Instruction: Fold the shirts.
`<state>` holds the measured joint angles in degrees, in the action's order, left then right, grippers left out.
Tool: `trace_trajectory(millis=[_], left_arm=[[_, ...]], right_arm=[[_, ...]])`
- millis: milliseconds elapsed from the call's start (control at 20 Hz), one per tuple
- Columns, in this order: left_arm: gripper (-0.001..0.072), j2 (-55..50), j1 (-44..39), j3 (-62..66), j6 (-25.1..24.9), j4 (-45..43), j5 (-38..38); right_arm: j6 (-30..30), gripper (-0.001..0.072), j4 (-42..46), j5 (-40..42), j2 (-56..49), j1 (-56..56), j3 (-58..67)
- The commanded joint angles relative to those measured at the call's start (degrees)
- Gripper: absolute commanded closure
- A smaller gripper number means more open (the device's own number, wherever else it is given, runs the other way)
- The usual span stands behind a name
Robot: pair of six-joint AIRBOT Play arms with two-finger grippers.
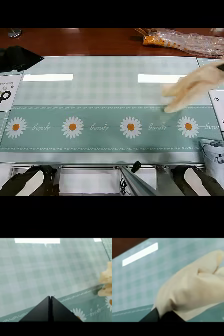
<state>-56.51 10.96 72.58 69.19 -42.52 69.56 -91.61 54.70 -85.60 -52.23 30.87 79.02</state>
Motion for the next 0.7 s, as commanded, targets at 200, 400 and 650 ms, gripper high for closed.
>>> trace_trajectory(millis=[200, 400, 650], left_arm=[[0.0689, -1.7, 0.0, 0.0, -0.1, 0.5, -1.0], [0.0689, -1.7, 0.0, 0.0, -0.8, 0.5, -2.8], [0.0689, -1.7, 0.1, 0.0, -2.1, 0.3, -5.2]], right_arm=[[5.9, 0.0695, 18.0, -20.0, 0.3, 23.5, 3.5], [5.4, 0.0695, 22.4, -20.6, 0.4, 31.2, 3.5], [5.3, 0.0695, 36.3, -20.7, 2.2, 35.8, 3.5]])
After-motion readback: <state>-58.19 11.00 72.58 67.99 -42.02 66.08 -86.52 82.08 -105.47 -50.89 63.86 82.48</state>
